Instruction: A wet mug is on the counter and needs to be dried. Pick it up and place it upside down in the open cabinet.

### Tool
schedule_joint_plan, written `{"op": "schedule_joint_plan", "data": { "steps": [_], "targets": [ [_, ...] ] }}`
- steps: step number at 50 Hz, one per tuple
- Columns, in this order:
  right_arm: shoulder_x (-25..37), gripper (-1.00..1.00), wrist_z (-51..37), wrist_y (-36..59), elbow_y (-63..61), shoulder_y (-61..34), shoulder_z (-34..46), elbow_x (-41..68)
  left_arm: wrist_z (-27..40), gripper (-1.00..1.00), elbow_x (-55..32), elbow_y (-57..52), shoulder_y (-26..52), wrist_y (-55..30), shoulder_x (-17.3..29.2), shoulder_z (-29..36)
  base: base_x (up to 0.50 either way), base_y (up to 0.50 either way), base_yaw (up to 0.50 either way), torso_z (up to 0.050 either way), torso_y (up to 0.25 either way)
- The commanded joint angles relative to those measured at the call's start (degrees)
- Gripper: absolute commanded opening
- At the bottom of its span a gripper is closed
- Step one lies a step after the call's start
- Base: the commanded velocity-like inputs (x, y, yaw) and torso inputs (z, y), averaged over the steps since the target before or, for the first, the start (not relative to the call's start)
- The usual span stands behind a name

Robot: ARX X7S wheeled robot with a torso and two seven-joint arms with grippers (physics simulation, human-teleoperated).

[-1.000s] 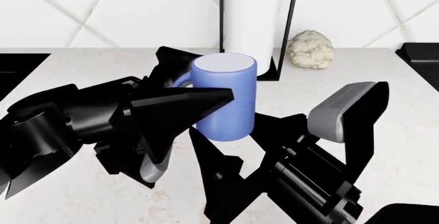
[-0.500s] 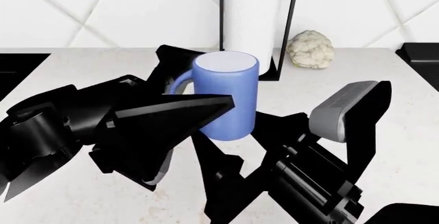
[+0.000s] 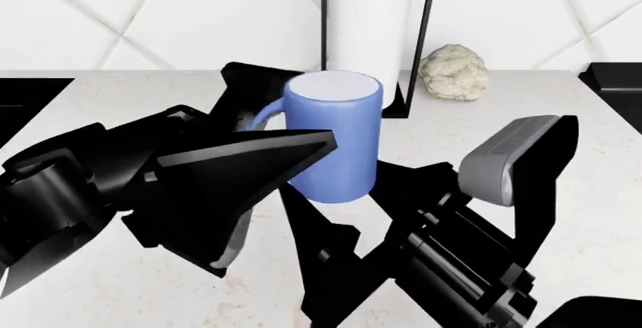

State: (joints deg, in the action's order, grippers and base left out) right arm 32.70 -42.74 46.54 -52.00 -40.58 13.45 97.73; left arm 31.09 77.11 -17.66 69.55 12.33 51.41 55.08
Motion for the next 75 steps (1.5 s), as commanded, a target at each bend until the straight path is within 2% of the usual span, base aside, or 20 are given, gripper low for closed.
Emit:
{"op": "schedule_joint_plan", "data": {
  "steps": [1,14,29,33,37,41,45,53,57,60,68,75],
  "targets": [
    [0.9,-1.00,-1.6,1.2,0.0,0.3,-0.7,-2.8,-1.8,1.00,-1.3,2.8,0.8,-1.9,-0.2,-3.0,0.00,0.00,0.00,0.000,0.000],
    [1.8,-1.00,-1.8,0.8,-0.7,0.6,-1.2,-3.1,-2.9,1.00,-1.0,6.9,-0.2,-2.7,-1.1,-2.5,0.00,0.00,0.00,0.000,0.001],
    [5.0,-1.00,-3.1,-0.1,-1.6,-0.1,-3.9,-2.8,-4.5,1.00,-4.4,4.7,-2.6,-6.8,1.8,-5.6,0.00,0.00,0.00,0.000,0.000],
    [5.7,-1.00,-3.1,-0.1,-2.0,-0.4,-4.4,-3.0,-6.5,1.00,-10.4,2.9,-4.8,-10.9,2.1,-8.5,0.00,0.00,0.00,0.000,0.000],
    [5.7,-1.00,-2.6,0.1,-2.1,-0.1,-4.6,-4.4,-10.5,1.00,-21.7,-1.7,-8.4,-18.1,1.1,-13.7,0.00,0.00,0.00,0.000,0.000],
    [5.7,-1.00,-2.4,0.8,-2.1,-0.3,-4.3,-6.0,-13.7,1.00,-33.2,-7.2,-12.3,-26.2,-0.8,-19.6,0.00,0.00,0.00,0.000,0.000],
    [5.5,-1.00,-1.9,2.2,-2.2,-0.4,-3.4,-9.2,-18.7,1.00,-46.7,-15.0,-16.6,-36.8,-4.8,-27.1,0.00,0.00,0.00,0.000,0.000],
    [5.6,-1.00,-2.3,3.9,-2.6,-2.0,-2.6,-13.2,-26.1,1.00,-64.0,-26.1,-20.9,-55.1,-13.7,-38.8,0.00,0.00,0.00,0.000,0.000],
    [5.6,-1.00,-2.1,4.2,-2.5,-2.4,-2.8,-16.8,-28.3,1.00,-68.1,-29.5,-21.8,-61.4,-16.5,-42.3,0.00,0.00,0.00,0.000,0.000],
    [5.5,-1.00,-0.7,4.8,-3.1,-2.5,-2.1,-23.2,-29.8,1.00,-71.1,-32.1,-23.5,-65.9,-18.8,-45.3,0.00,0.00,0.00,0.000,0.000],
    [5.5,-1.00,1.2,4.1,-5.5,-3.5,-0.9,-33.2,-32.3,1.00,-75.6,-38.3,-27.3,-74.2,-22.7,-50.6,0.00,0.00,0.00,0.001,0.000],
    [5.9,-1.00,2.0,3.0,-6.7,-3.4,1.0,-39.4,-35.5,1.00,-80.3,-42.2,-26.4,-82.6,-27.1,-55.5,0.00,0.00,0.00,0.000,0.001]
  ]
}}
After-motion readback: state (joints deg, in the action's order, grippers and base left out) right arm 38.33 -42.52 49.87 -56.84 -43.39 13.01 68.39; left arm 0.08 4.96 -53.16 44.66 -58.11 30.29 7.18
